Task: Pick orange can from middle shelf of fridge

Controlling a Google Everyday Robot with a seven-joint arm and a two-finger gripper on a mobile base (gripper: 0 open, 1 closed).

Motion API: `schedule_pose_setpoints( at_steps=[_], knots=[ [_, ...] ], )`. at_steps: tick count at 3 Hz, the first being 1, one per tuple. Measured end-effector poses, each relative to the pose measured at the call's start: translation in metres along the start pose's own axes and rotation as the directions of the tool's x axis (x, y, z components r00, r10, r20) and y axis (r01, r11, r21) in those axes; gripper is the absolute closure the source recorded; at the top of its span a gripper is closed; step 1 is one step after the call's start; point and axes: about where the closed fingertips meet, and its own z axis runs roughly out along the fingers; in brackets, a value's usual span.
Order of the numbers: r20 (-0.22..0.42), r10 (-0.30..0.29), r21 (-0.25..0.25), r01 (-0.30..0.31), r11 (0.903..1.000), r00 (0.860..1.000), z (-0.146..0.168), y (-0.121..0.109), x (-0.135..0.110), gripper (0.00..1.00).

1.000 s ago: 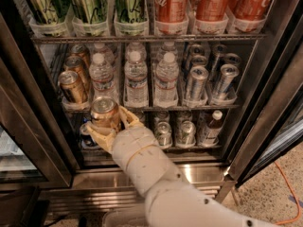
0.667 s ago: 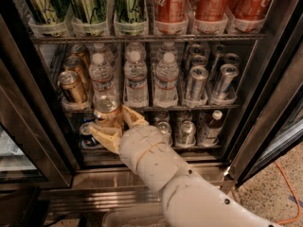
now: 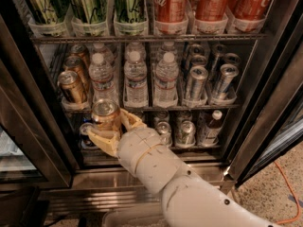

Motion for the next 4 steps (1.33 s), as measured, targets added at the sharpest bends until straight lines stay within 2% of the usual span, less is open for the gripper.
schedule_pose_setpoints(
  at_steps=[1, 2, 3, 4],
  knots=[
    [-0.028, 0.004, -0.043, -0.005, 0.999, 1.0, 0.004, -0.002, -0.003, 1.0],
    [-0.064, 0.068, -0.108, -0.075, 0.9914, 0.996, 0.018, -0.028, -0.015, 1.0],
    [-0.092, 0.16, -0.186, -0.175, 0.9669, 0.983, 0.027, -0.053, -0.024, 1.0],
    [-0.149, 0.19, -0.28, -0.226, 0.933, 0.97, 0.028, -0.057, -0.026, 1.0]
  ],
)
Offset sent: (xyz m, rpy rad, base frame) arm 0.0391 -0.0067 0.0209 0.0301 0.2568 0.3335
